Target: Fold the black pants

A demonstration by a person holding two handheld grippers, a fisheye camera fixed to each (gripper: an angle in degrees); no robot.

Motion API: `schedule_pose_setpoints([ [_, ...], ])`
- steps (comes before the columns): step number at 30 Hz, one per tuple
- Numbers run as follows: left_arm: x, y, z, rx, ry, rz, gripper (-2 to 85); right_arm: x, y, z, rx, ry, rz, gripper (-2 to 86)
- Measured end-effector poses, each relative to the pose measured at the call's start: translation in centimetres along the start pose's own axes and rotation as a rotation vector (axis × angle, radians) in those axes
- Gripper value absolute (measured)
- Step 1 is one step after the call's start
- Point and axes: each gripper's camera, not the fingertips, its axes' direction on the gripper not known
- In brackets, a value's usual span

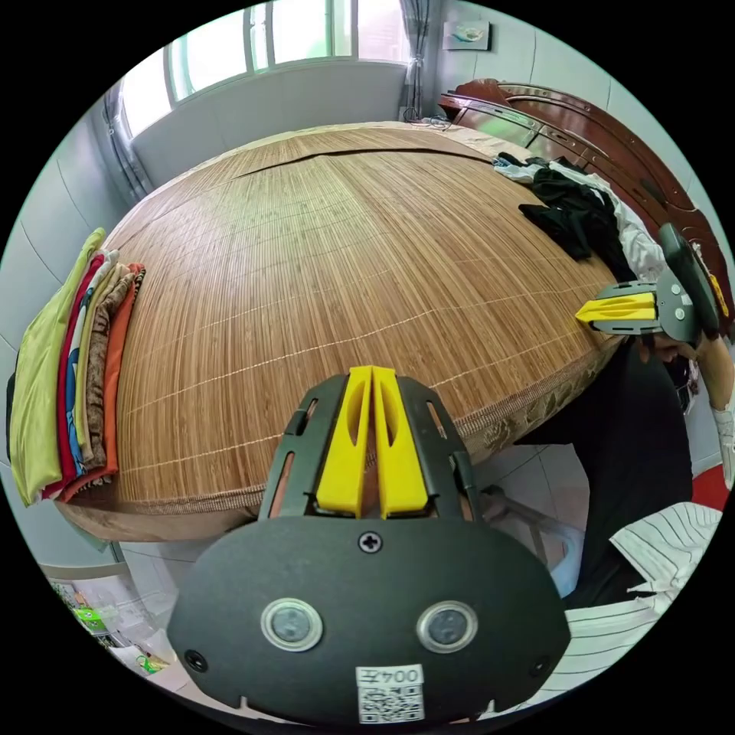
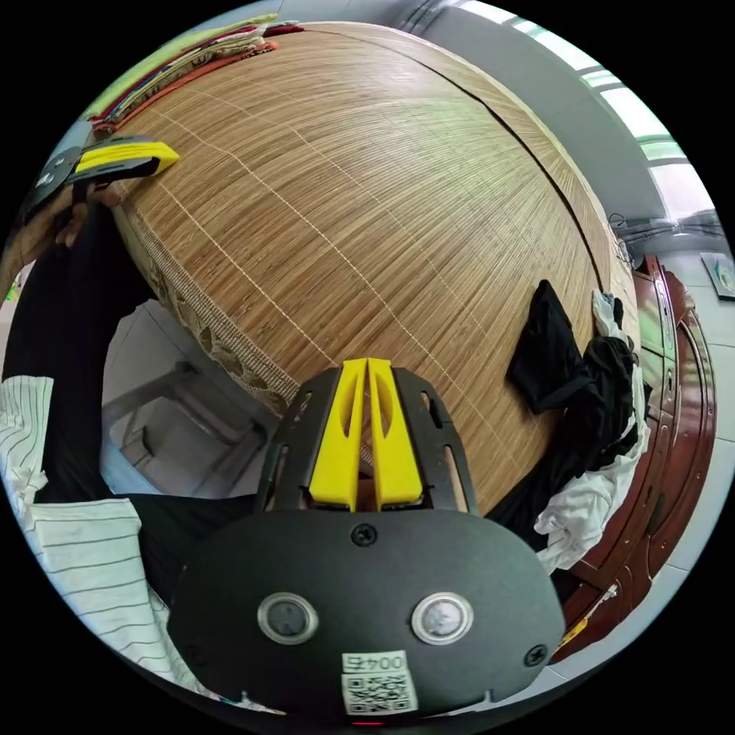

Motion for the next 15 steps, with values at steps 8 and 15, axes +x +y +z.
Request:
schedule_pose_setpoints([
  [8,-1.6,1.9,-1.0,0.0,0.039,-0.024,0.3,7.2,5.4,1.5,0.22,-0.055,0.427,2.8],
  [15,-1.7,4.2,-2.6,0.01,0.001,-0.046,0.3,17.7,5.2,4.0,0.198,0.004,0.571,13.4],
])
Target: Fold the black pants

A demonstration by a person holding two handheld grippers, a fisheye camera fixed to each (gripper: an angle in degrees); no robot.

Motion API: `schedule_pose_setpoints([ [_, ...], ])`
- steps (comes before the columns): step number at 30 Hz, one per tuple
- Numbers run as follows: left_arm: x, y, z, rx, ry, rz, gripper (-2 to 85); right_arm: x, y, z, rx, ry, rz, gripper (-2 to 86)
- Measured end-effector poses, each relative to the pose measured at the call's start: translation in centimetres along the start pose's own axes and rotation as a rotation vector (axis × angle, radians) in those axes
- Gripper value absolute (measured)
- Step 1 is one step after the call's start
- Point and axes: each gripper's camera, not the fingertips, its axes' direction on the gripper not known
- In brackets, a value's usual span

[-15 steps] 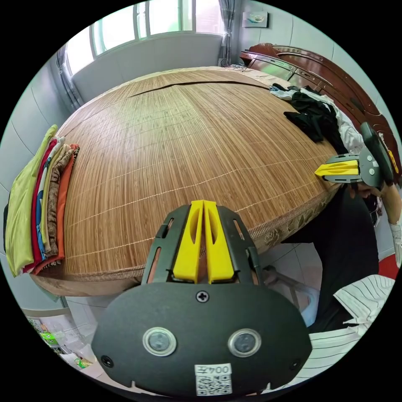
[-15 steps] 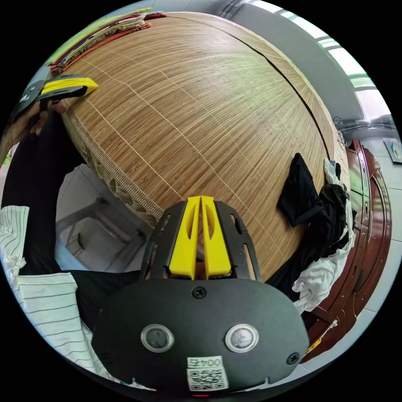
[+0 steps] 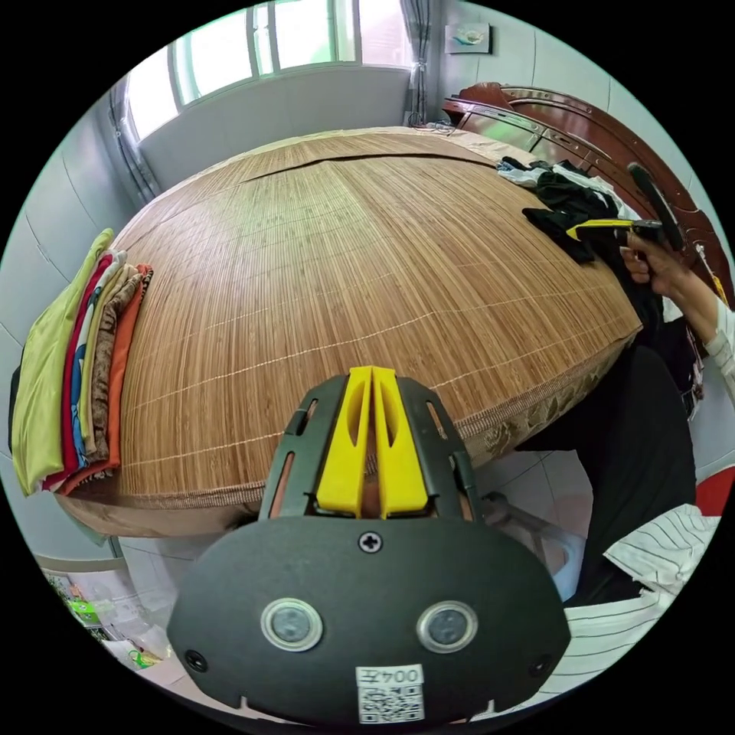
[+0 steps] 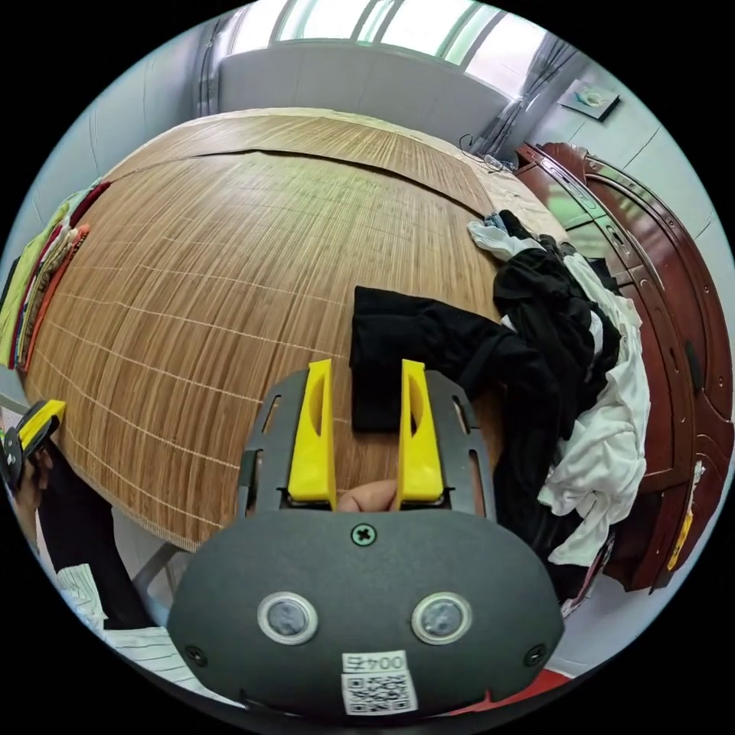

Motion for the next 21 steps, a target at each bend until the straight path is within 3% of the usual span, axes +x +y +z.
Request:
schedule_pose_setpoints([
  [3,-1.0,1.6,-2.3,0.026,0.08,-0.051,0.4,1.6,-1.7,3.2,-0.105,0.045,-0.033,14.0],
  [5,-1.4,2.9,-4.6,0.062,0.112,-0.077,0.5,2.8,-1.6,6.2,-0.228,0.098,-0.067,9.7],
  [7,-1.8,5.1,-7.6,0.094,0.15,-0.106,0.8,5.2,-0.8,5.9,-0.179,0.024,0.009,6.6],
  [9,-2.3,7.0,-9.7,0.124,0.201,-0.136,1.2,8.9,1.2,4.2,-0.086,-0.113,0.153,5.6],
  [14,-1.7,10.6,-11.7,0.156,0.395,-0.156,4.8,18.1,13.0,-2.6,0.259,-0.881,0.379,5.1],
  [17,0.7,10.5,-10.8,0.152,0.512,-0.114,8.8,19.1,19.0,-3.7,0.279,-1.089,0.406,5.1],
  [21,6.0,9.8,-11.2,0.165,0.572,0.009,13.2,19.1,23.7,-4.0,0.278,-1.193,0.464,5.2],
])
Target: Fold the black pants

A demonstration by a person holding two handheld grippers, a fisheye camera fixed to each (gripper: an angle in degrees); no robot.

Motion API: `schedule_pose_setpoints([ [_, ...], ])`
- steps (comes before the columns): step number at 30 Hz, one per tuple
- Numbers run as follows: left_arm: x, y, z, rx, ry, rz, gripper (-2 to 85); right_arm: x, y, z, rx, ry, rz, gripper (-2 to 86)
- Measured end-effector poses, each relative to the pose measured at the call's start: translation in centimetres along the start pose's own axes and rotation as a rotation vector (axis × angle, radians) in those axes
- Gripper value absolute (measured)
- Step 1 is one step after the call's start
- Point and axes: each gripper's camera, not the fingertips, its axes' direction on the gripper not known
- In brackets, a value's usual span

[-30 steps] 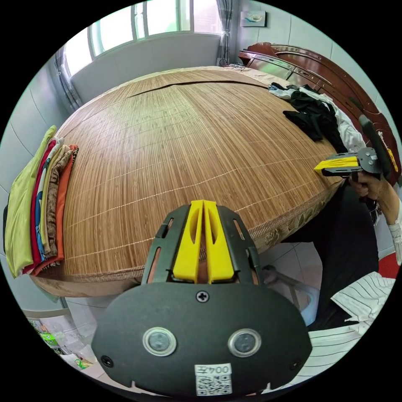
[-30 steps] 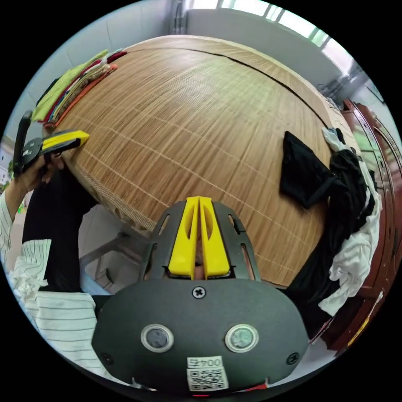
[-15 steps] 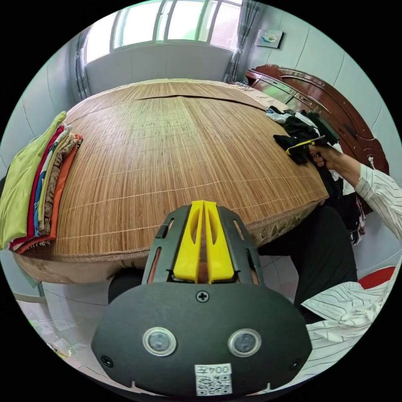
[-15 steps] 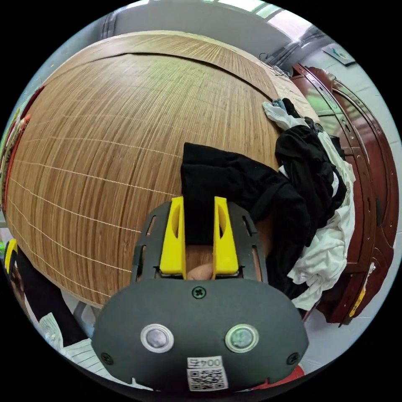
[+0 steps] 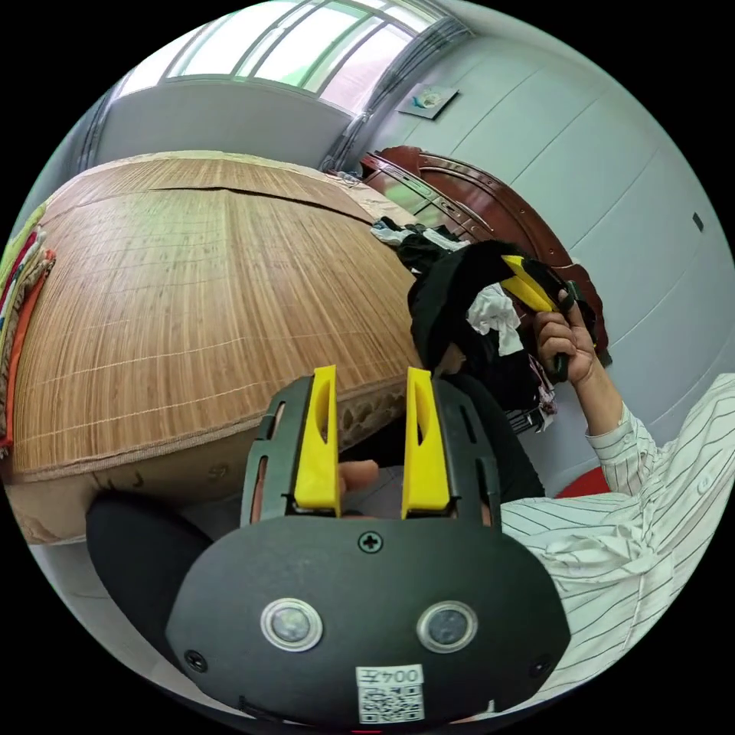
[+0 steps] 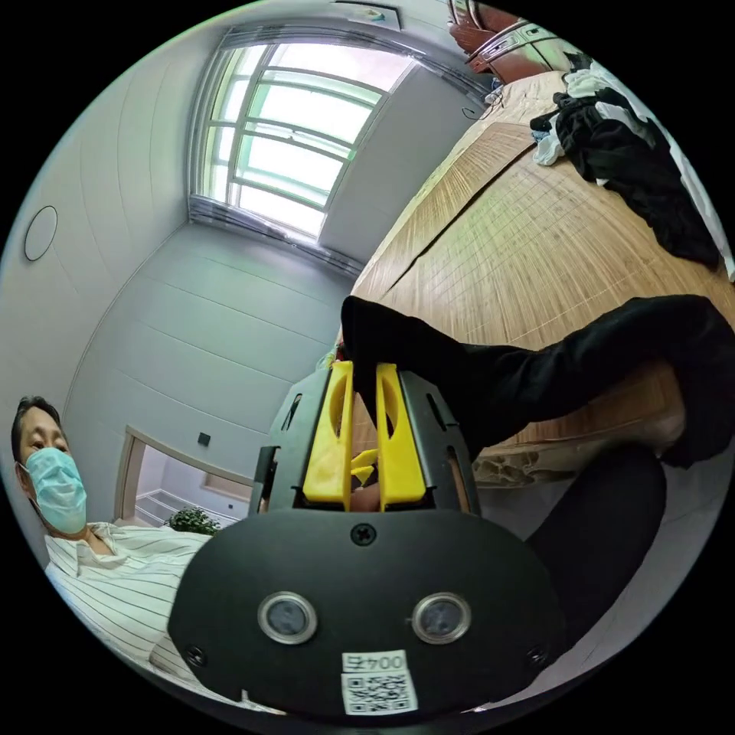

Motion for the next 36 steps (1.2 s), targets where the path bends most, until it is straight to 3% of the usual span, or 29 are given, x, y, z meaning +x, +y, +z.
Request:
schedule_pose_setpoints([
  [4,3.7,1.8,0.4,-0.015,0.062,0.088,15.8,-0.3,2.1,-1.0,0.019,-0.031,0.018,5.3],
  [11,4.5,6.3,1.6,-0.032,0.087,0.064,16.8,-2.0,1.3,-1.5,0.047,-0.05,-0.042,5.5],
  [23,-5.6,6.3,5.1,0.097,0.169,-0.213,16.4,-2.6,-0.1,-2.3,0.029,-0.067,-0.069,5.6],
  [29,-8.3,5.9,7.3,0.148,0.212,-0.248,12.7,-2.6,-1.6,-2.6,0.028,-0.071,-0.066,5.6],
  [36,-12.4,3.1,5.0,0.233,0.174,-0.282,2.1,-1.2,-4.3,-2.5,0.034,-0.07,-0.038,6.1],
])
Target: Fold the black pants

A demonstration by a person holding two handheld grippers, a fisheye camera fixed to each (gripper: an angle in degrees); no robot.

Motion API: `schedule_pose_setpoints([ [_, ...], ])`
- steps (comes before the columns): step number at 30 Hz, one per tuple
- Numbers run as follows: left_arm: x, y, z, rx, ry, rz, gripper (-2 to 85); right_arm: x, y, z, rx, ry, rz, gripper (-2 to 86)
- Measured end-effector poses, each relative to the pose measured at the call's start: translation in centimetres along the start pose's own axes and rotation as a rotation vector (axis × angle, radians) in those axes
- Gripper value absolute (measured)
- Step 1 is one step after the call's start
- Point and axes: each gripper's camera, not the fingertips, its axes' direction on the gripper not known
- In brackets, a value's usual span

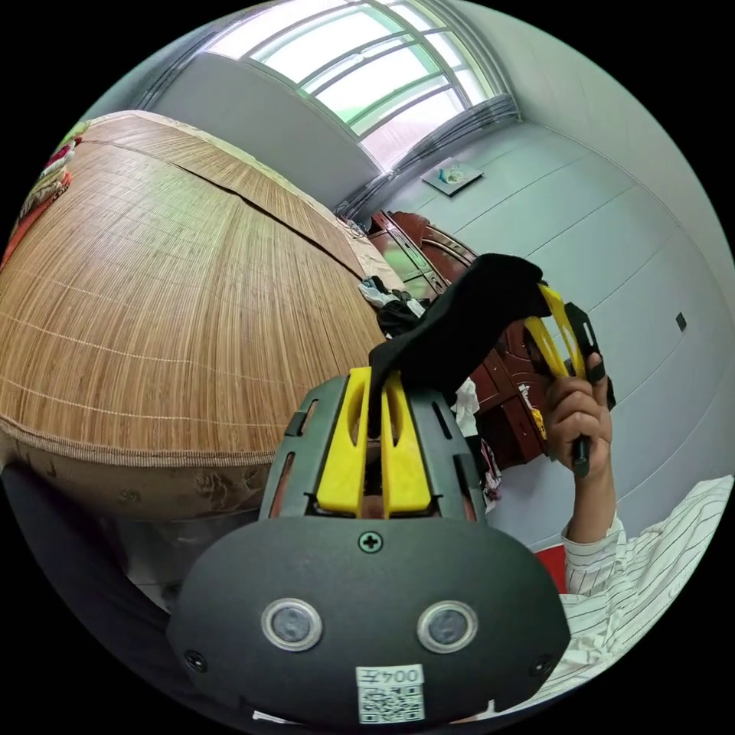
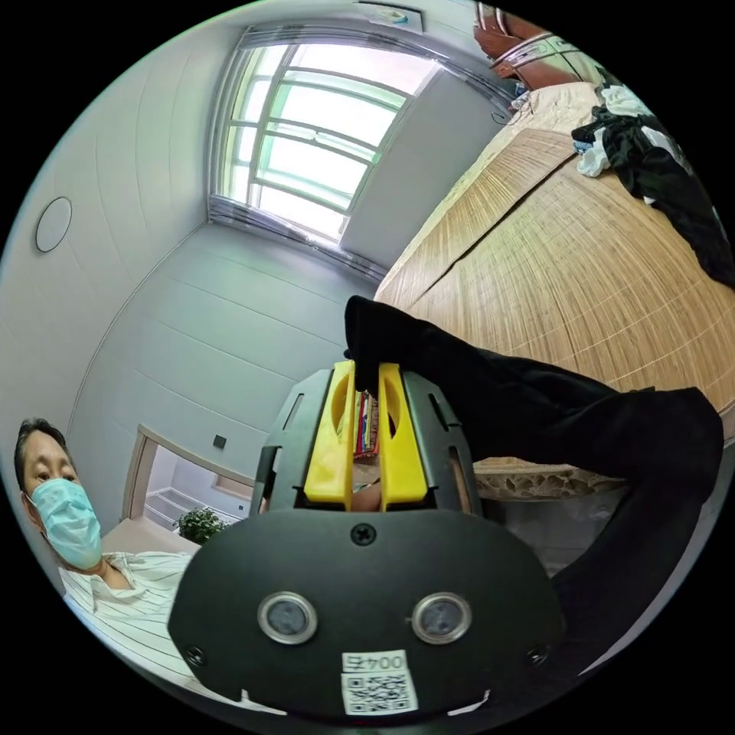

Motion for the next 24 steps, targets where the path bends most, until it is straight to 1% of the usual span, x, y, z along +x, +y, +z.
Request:
schedule_pose_setpoints([
  [3,-3.4,-0.1,-0.4,-0.077,-0.028,-0.105,1.2,3.8,-1.7,1.9,-0.063,0.048,0.129,8.2],
  [5,-6.7,1.3,0.1,-0.121,-0.066,-0.201,1.0,7.5,-2.3,4.2,-0.163,0.153,0.23,10.4],
  [7,-12.0,3.9,0.8,-0.147,-0.085,-0.362,1.1,9.6,-2.0,4.8,-0.177,0.212,0.276,10.7],
  [10,-17.0,5.6,1.5,-0.169,-0.075,-0.47,1.6,10.6,-1.8,5.1,-0.203,0.291,0.261,11.2],
  [15,-20.7,4.6,2.7,-0.203,-0.085,-0.445,2.1,9.3,-4.0,5.6,-0.256,0.416,0.116,11.2],
  [17,-22.0,4.2,3.2,-0.208,-0.084,-0.449,2.3,8.7,-5.9,7.3,-0.326,0.468,0.048,11.2],
  [20,-24.6,3.7,4.0,-0.215,-0.069,-0.468,2.4,8.5,-8.8,10.3,-0.415,0.474,0.008,11.2],
  [24,-28.2,2.3,4.9,-0.234,-0.056,-0.472,2.5,9.2,-12.3,14.4,-0.507,0.471,0.023,10.8],
])
